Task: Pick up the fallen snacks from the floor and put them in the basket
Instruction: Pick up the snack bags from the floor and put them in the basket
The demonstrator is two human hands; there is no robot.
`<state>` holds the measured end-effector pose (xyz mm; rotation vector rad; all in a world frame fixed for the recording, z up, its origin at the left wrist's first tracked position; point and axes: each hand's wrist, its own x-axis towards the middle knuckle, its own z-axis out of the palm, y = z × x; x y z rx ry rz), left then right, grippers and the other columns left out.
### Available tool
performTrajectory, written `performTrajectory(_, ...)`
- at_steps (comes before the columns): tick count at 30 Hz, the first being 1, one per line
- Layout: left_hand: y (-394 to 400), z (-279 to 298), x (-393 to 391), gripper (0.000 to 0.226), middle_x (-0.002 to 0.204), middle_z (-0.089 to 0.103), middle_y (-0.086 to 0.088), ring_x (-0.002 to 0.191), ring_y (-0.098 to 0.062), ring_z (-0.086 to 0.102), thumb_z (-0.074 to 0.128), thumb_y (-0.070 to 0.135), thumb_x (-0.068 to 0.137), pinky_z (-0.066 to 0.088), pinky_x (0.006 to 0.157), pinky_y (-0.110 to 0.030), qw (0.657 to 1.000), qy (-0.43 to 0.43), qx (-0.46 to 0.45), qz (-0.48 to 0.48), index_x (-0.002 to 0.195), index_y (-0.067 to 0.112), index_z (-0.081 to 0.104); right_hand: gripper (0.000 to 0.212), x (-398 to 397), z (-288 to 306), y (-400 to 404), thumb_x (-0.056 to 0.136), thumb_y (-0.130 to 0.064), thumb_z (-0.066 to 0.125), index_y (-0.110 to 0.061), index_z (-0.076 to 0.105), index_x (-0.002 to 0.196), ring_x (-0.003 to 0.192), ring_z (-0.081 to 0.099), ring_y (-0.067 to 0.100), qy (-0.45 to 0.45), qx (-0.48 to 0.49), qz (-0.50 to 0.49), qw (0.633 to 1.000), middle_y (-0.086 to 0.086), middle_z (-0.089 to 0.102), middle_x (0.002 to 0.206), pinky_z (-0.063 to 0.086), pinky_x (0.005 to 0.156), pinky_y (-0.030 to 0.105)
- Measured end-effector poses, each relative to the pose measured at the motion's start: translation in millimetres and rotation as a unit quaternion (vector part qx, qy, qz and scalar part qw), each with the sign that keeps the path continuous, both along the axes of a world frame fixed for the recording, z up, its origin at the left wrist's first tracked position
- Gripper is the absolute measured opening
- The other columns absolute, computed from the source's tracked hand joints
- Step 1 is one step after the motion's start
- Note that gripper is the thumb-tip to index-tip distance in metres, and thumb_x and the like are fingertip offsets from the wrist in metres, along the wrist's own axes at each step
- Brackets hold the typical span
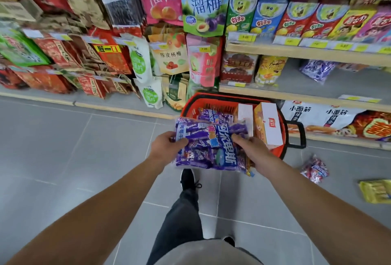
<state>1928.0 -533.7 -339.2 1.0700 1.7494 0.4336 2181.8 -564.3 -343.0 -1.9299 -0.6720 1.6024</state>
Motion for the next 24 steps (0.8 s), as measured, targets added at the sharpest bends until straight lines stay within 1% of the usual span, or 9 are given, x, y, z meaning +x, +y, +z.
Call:
performTrajectory(4,72,-17,-3,0.007,0.084,0.073,0.003,0.076,-0.018,0.069,0.072,0.034,0.084,0.054,0.065,-0.030,0.999,0.012,-0.025,-0.022,0.086,0.030,0.067,0.044,-7,-17,63,0.081,-0.049,0.077,-0.016,0.065,0.107,0.088,0.074,0.025,-0.002,-0.026,-0.029,0.999,0.005,0.076,0.099,0.060,0.087,0.046)
performTrajectory(8,130,-49,2,0.006,0.075,0.069,0.004,0.070,-0.017,0.064,0.069,0.032,0.085,0.045,0.057,-0.026,0.997,0.032,-0.059,-0.039,0.083,0.026,0.068,0.028,-11,-45,114,0.087,-0.045,0.071,-0.021,0.061,0.098,0.084,0.068,0.015,-0.063,-0.015,-0.021,0.998,-0.001,0.071,0.095,0.052,0.073,0.028)
performTrajectory(11,158,-81,8,0.005,0.073,0.067,0.004,0.064,-0.012,0.060,0.067,0.027,0.086,0.040,0.052,-0.023,0.995,0.045,-0.078,-0.039,0.085,0.023,0.067,0.022,-9,-76,143,0.088,-0.040,0.073,-0.026,0.056,0.093,0.082,0.063,0.011,-0.086,-0.021,-0.015,0.996,-0.007,0.065,0.090,0.047,0.072,0.028)
performTrajectory(14,181,-127,17,0.003,0.078,0.067,0.002,0.070,-0.016,0.062,0.066,0.025,0.087,0.043,0.056,-0.025,0.993,0.060,-0.092,-0.041,0.086,0.026,0.064,0.018,-4,-122,168,0.088,-0.034,0.073,-0.026,0.060,0.078,0.077,0.066,0.017,-0.107,-0.049,0.002,0.993,-0.004,0.068,0.080,0.052,0.071,0.032)
performTrajectory(16,196,-162,26,0.005,0.083,0.068,0.000,0.077,-0.023,0.064,0.067,0.026,0.086,0.044,0.062,-0.027,0.992,0.073,-0.099,-0.042,0.089,0.024,0.064,0.015,0,-157,182,0.087,-0.030,0.074,-0.023,0.066,0.077,0.079,0.070,0.024,-0.117,-0.069,0.006,0.991,0.001,0.072,0.081,0.056,0.074,0.036)
performTrajectory(20,221,-232,43,0.027,0.091,0.068,-0.002,0.080,-0.025,0.063,0.069,0.032,0.081,0.042,0.061,-0.027,0.988,0.109,-0.091,-0.055,0.105,0.019,0.067,0.007,11,-234,205,0.088,-0.026,0.070,-0.022,0.066,0.084,0.077,0.064,0.020,-0.151,-0.077,0.034,0.985,-0.002,0.069,0.081,0.045,0.067,0.030)
performTrajectory(21,226,-250,49,0.028,0.091,0.068,-0.001,0.079,-0.024,0.063,0.069,0.032,0.081,0.041,0.058,-0.026,0.988,0.110,-0.092,-0.054,0.105,0.019,0.066,0.010,14,-250,211,0.087,-0.029,0.070,-0.021,0.066,0.092,0.077,0.064,0.019,-0.161,-0.078,0.037,0.983,-0.004,0.068,0.082,0.046,0.065,0.029)
performTrajectory(22,230,-271,55,0.027,0.090,0.068,0.000,0.077,-0.022,0.063,0.068,0.032,0.082,0.040,0.054,-0.025,0.988,0.110,-0.094,-0.047,0.105,0.020,0.065,0.024,16,-273,218,0.084,-0.033,0.071,-0.020,0.065,0.104,0.078,0.066,0.018,-0.170,-0.071,0.034,0.982,-0.006,0.069,0.085,0.048,0.066,0.028)
performTrajectory(24,238,-298,66,0.024,0.086,0.065,0.005,0.071,-0.015,0.061,0.065,0.031,0.084,0.039,0.052,-0.023,0.989,0.106,-0.095,-0.036,0.107,0.023,0.062,0.049,19,-303,227,0.078,-0.040,0.072,-0.021,0.059,0.121,0.086,0.069,0.017,-0.179,-0.055,0.004,0.982,-0.007,0.072,0.097,0.056,0.075,0.034)
